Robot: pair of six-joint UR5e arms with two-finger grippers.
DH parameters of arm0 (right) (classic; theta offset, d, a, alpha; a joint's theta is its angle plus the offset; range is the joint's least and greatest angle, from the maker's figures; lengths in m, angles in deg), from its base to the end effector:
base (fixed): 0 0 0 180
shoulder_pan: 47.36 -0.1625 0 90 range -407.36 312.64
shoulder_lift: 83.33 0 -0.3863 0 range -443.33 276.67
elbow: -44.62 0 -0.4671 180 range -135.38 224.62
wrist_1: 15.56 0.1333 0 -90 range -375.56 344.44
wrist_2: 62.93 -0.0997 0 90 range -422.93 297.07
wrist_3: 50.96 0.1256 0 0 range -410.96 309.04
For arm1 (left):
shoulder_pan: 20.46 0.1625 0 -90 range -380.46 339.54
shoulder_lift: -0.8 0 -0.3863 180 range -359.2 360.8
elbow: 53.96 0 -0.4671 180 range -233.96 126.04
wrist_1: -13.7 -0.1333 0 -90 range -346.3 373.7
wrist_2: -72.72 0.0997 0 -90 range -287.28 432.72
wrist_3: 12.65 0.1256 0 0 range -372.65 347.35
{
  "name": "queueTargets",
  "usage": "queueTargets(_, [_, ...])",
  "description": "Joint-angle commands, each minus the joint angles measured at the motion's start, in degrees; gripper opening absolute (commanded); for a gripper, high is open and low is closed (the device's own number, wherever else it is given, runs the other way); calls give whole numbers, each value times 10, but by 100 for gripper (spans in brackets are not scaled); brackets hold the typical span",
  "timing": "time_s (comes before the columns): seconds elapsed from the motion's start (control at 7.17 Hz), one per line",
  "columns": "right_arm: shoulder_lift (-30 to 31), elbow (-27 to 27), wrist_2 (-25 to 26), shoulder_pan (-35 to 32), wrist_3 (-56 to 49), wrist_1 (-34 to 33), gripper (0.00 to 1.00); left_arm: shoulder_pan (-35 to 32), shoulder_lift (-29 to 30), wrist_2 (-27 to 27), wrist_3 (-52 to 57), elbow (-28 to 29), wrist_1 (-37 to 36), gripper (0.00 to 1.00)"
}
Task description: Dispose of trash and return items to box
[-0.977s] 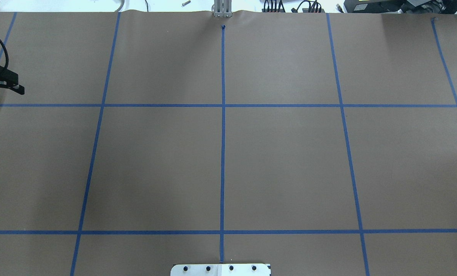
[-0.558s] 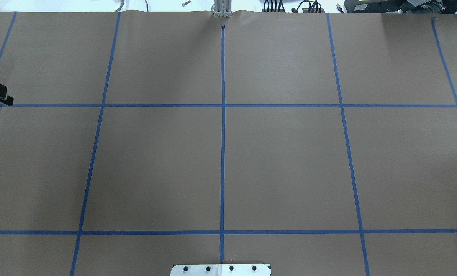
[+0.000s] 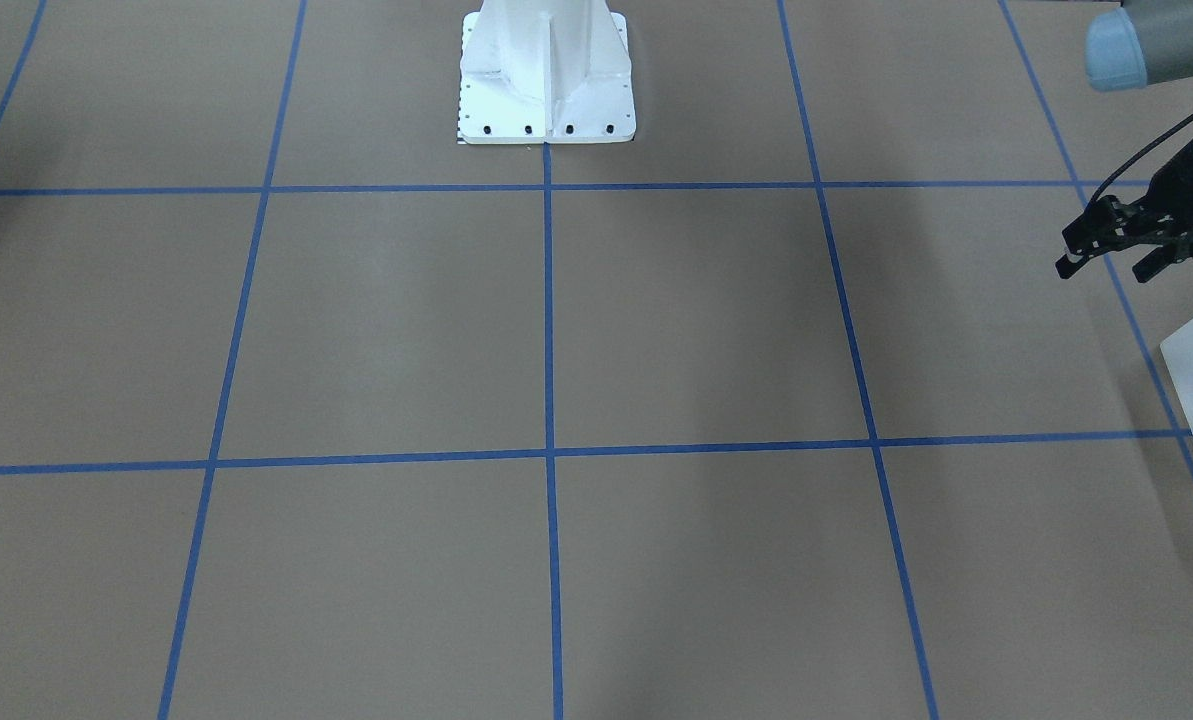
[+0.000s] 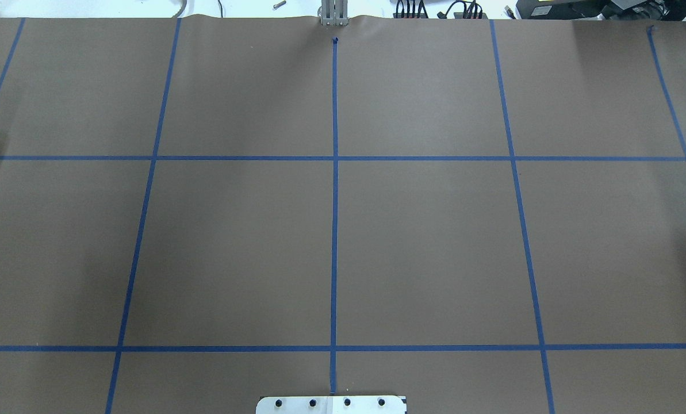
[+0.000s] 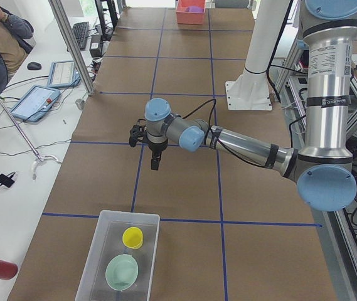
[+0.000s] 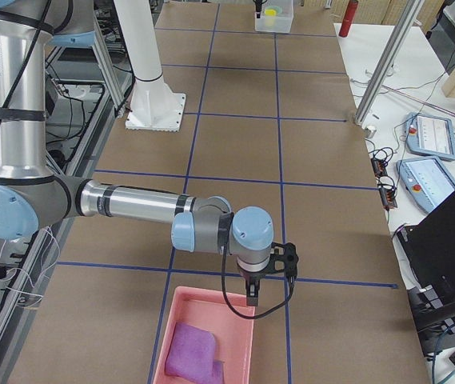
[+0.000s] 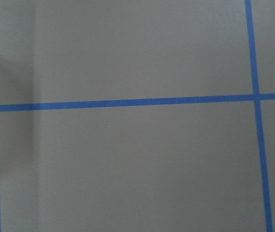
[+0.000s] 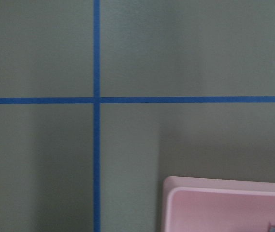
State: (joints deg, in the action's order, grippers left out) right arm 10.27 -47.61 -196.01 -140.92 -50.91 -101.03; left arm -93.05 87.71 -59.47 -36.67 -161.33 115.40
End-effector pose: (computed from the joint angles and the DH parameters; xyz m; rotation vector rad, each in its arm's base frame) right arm 0.0814 -0.5433 0.6453 0.0755 -0.7498 0.0393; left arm 0.1215 -0.5511 0.4730 0.1486 0.8288 0.0584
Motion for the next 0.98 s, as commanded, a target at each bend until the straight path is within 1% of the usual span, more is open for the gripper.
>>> queueTargets(0.0, [0,-48,-7,57,44,0,100,-50,-10,-1,109,37,0,98])
queueTargets(0.14, [-1,-53,-3,72,43,0,100,-53,-11,-1,119,39,0,99])
queueTargets(0.28, [-1,-53,-8,73,44,0,100,-53,-21,0,116,38,0,99])
queueTargets(0.42, [-1,-53,-23,73,43,0,100,-52,-19,1,119,38,2,99])
queueTargets(0.7, [-6,-56,-21,74,43,0,100,-56,-20,-1,117,31,7,99])
queueTargets(0.84, [-6,-57,-20,75,43,0,100,-55,-21,10,111,32,4,99])
